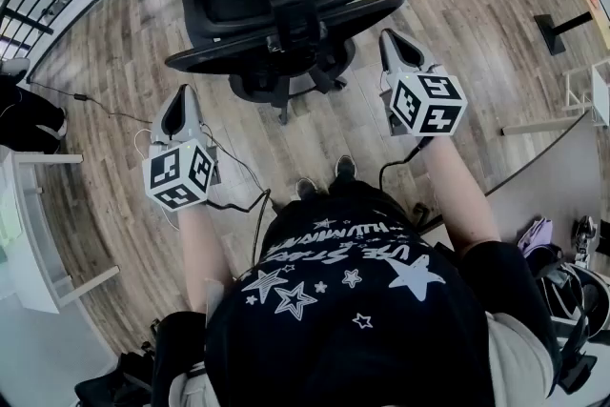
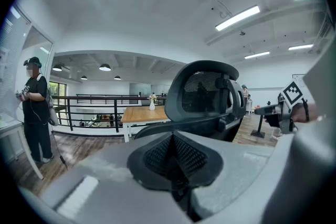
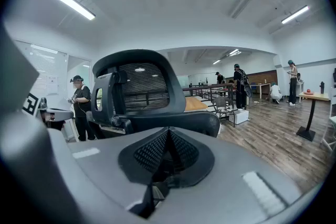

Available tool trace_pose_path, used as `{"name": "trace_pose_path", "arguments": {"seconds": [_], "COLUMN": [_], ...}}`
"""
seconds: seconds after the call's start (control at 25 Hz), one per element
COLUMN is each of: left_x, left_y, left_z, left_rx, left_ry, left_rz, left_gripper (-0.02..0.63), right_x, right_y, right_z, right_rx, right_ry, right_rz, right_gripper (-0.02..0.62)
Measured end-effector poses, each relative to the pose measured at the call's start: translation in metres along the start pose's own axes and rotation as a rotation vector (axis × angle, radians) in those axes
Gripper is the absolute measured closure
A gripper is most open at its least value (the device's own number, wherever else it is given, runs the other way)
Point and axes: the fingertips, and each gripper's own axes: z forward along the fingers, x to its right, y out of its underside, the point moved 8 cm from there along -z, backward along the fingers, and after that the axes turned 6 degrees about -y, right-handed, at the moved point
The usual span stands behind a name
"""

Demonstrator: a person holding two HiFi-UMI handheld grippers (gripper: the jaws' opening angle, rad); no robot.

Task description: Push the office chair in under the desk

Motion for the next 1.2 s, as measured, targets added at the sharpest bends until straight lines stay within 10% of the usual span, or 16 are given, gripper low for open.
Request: {"name": "trace_pose_path", "arguments": {"seconds": [0.92,1.2], "left_x": [-0.008,-0.001], "left_y": [0.007,0.007], "left_z": [-0.019,-0.026], "left_rx": [0.006,0.054], "left_ry": [0.047,0.121], "left_rz": [-0.006,0.114], "left_gripper": [0.604,0.604], "right_x": [-0.022,-0.027], "right_y": [0.005,0.005], "right_z": [-0.017,-0.034], "right_rx": [-0.002,0.071], "right_ry": [0.022,0.036], "right_rz": [-0.004,-0.037], "right_gripper": [0.595,0.594]}}
